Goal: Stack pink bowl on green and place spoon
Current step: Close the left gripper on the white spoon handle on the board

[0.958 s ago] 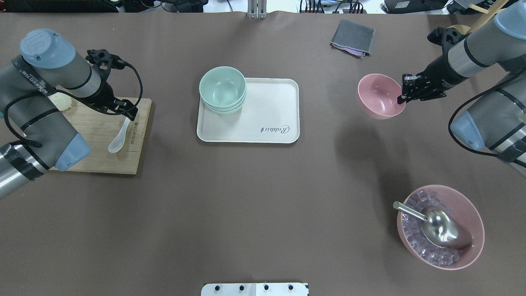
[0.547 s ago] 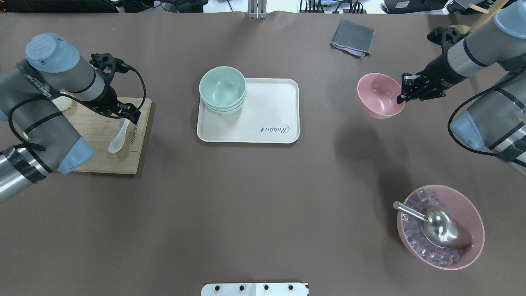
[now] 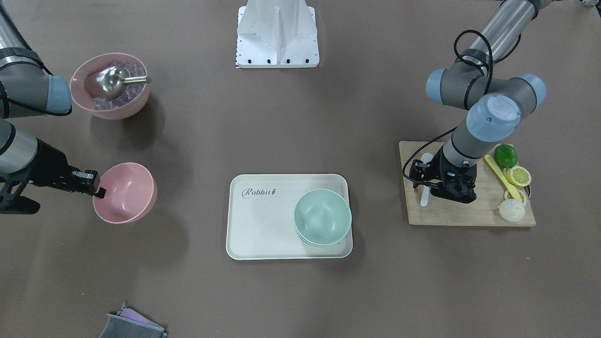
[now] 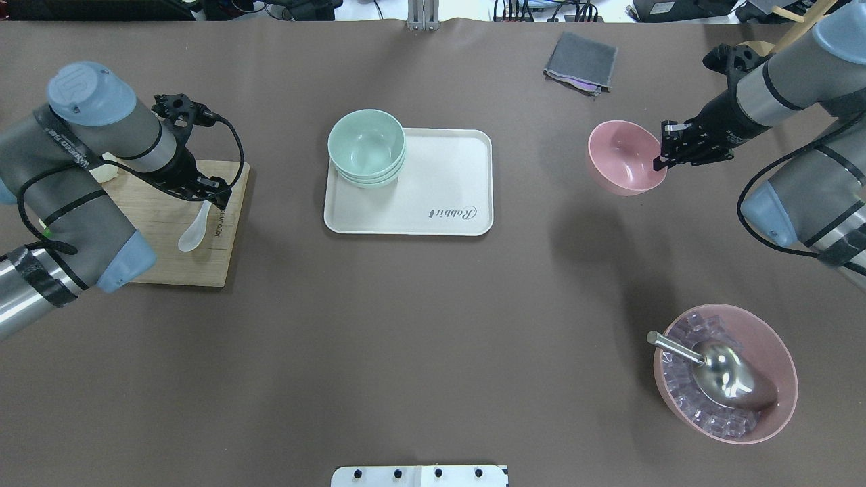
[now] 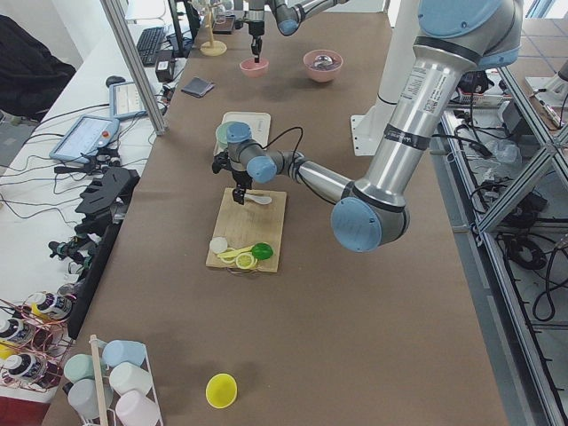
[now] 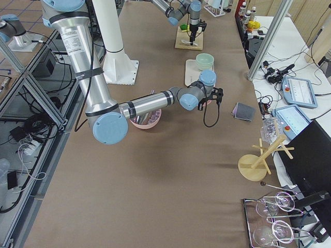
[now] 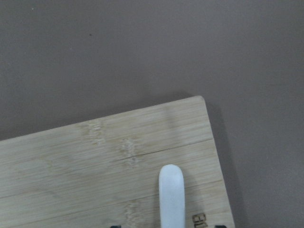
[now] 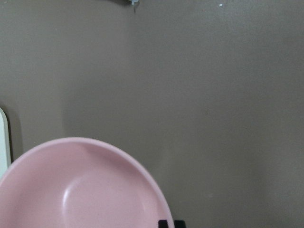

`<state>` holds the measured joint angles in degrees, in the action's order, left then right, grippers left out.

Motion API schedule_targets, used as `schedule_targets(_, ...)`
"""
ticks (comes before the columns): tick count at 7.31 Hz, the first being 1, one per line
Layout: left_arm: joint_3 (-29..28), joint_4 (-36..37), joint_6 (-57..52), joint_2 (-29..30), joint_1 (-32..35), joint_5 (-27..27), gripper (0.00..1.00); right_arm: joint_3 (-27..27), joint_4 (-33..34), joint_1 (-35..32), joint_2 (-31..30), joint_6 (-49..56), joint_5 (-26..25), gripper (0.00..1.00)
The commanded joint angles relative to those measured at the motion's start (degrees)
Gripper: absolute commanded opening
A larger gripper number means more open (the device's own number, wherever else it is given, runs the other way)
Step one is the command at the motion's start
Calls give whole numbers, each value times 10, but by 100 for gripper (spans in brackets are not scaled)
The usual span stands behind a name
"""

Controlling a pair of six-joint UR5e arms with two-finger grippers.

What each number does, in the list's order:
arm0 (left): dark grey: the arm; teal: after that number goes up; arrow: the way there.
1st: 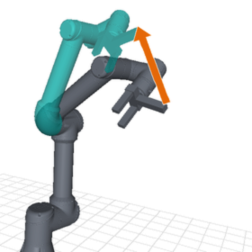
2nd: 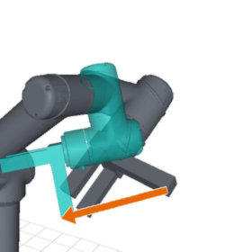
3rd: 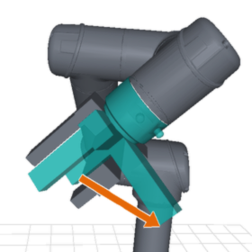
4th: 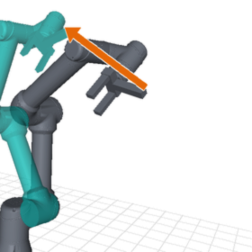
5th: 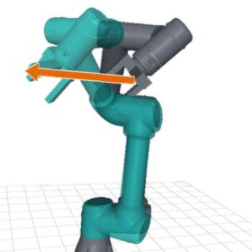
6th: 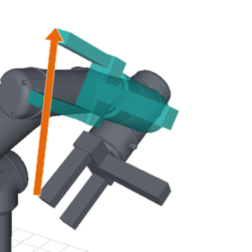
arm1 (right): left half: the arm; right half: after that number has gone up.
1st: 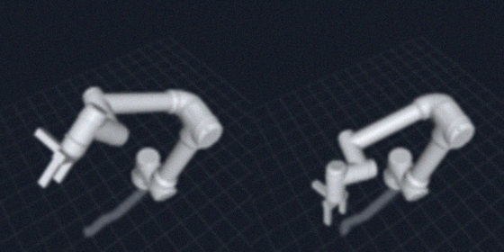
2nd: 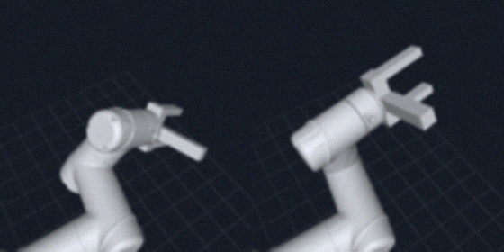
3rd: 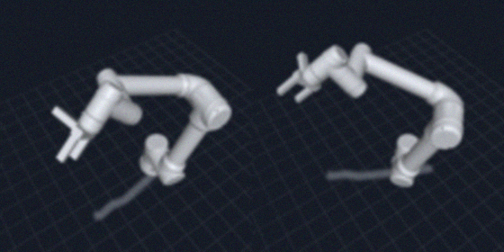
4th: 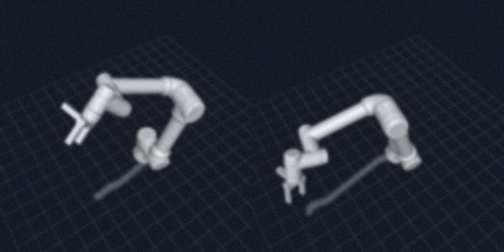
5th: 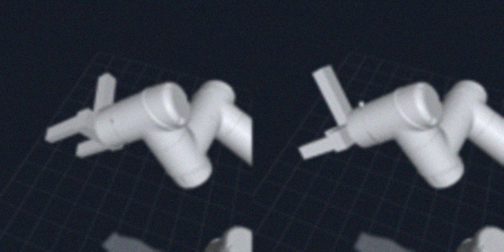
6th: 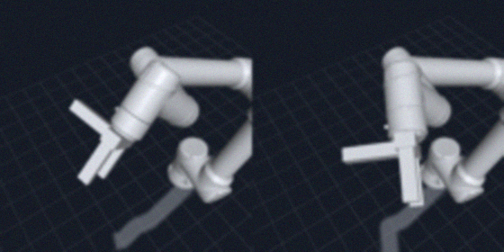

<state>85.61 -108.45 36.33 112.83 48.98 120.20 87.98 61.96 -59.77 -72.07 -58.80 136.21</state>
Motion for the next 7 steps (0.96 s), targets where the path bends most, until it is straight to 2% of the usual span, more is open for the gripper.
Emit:
schedule_targets(1, 1, 0, 0, -2, 0, 1, 67, 0, 0, 0, 0, 0, -1, 0)
schedule_targets(5, 1, 0, 0, -2, -8, 1, 63, -1, 0, 0, 0, -1, -1, 0)
schedule_targets(7, 1, 0, 0, -3, -8, 0, 47, -1, 0, 0, 0, -1, -1, 0)
